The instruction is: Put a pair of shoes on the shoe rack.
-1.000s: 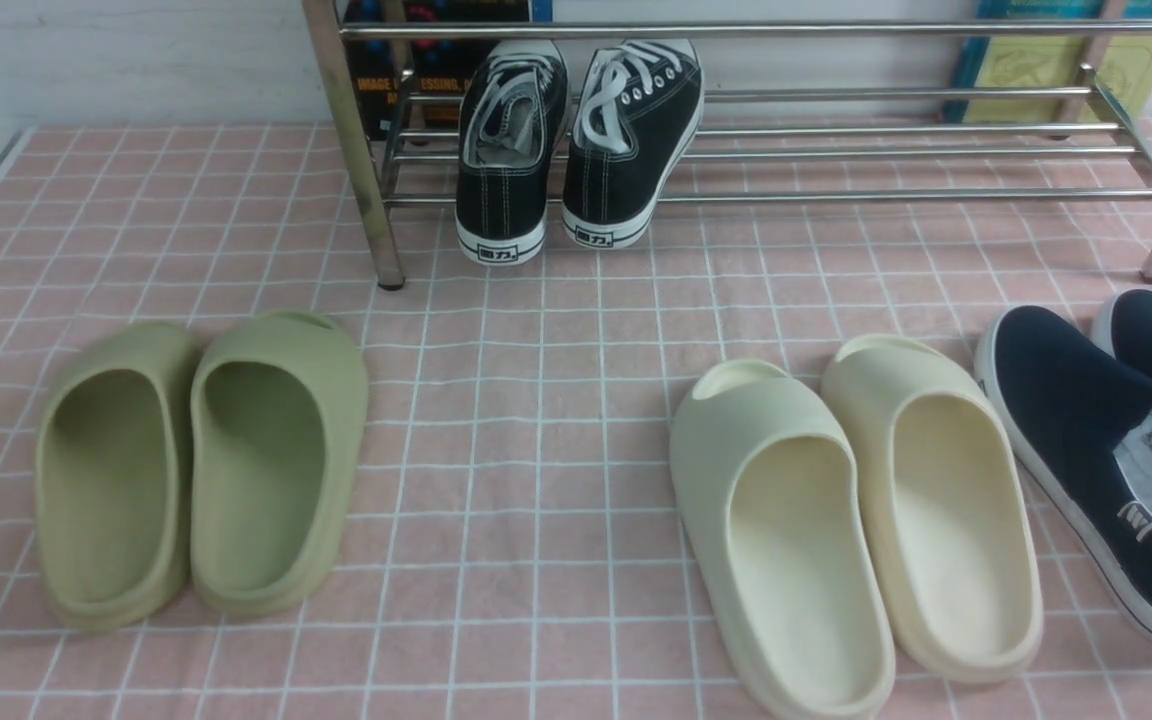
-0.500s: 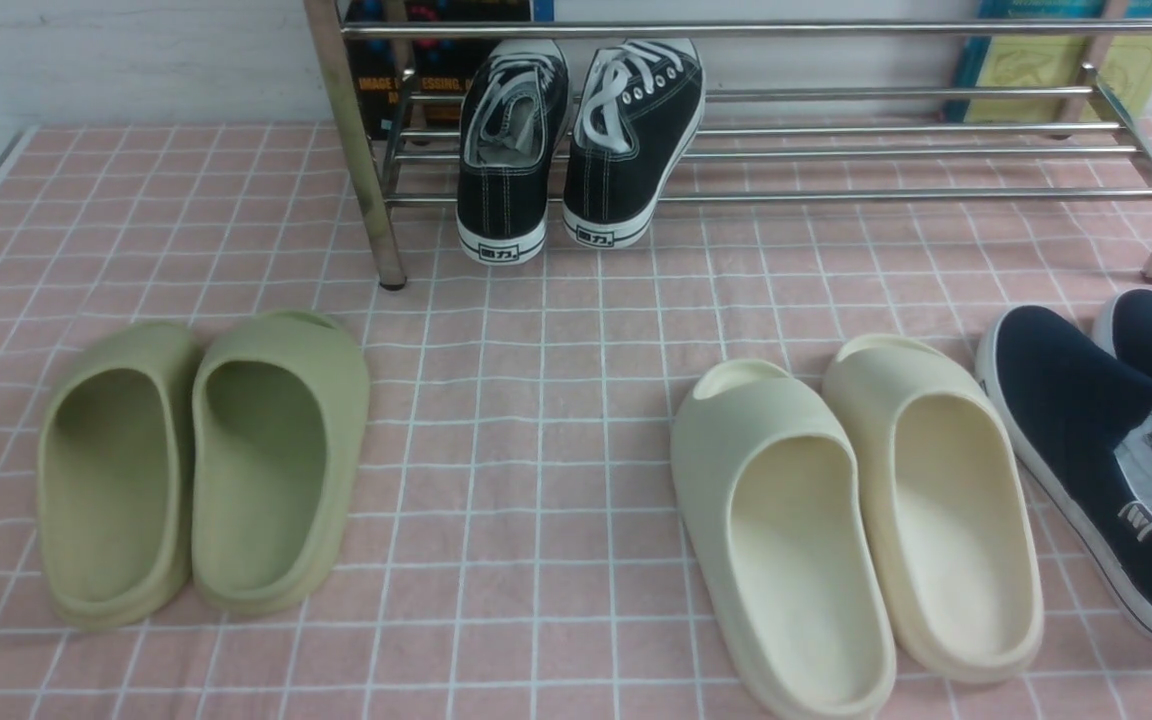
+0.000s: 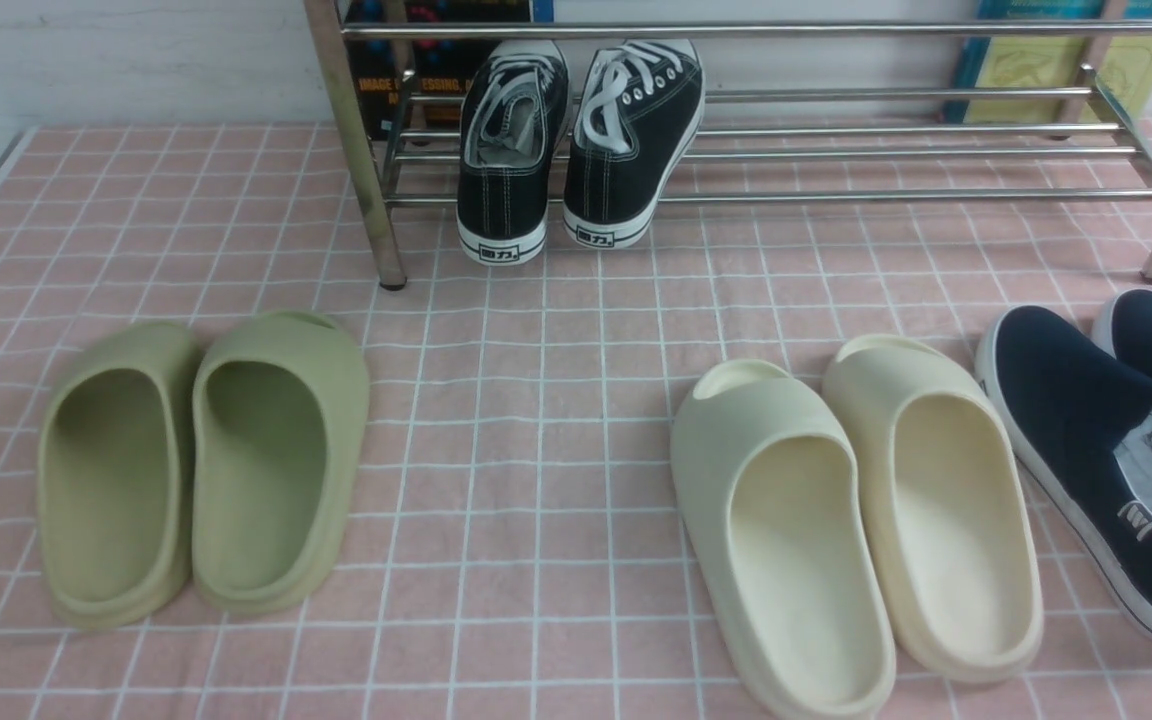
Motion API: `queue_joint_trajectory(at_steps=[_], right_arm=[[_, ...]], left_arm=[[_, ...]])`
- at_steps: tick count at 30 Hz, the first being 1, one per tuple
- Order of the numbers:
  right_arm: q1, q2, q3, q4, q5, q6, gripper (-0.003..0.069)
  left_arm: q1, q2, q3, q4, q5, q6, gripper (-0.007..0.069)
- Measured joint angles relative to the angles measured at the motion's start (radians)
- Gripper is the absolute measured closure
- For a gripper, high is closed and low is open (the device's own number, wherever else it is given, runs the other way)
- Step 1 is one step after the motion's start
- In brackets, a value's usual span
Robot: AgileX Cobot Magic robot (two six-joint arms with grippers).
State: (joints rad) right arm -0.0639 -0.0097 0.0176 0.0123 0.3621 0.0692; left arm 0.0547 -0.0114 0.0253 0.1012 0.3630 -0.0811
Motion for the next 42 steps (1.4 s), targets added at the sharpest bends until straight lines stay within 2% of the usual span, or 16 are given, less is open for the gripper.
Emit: queue_joint_trajectory(at_steps=[42], right_arm=[[0.000, 0.000, 0.000, 0.000, 0.000, 0.000, 0.0416]], left_arm=[[0.000, 0.000, 0.000, -0.010, 0.000, 0.004, 0.0597]])
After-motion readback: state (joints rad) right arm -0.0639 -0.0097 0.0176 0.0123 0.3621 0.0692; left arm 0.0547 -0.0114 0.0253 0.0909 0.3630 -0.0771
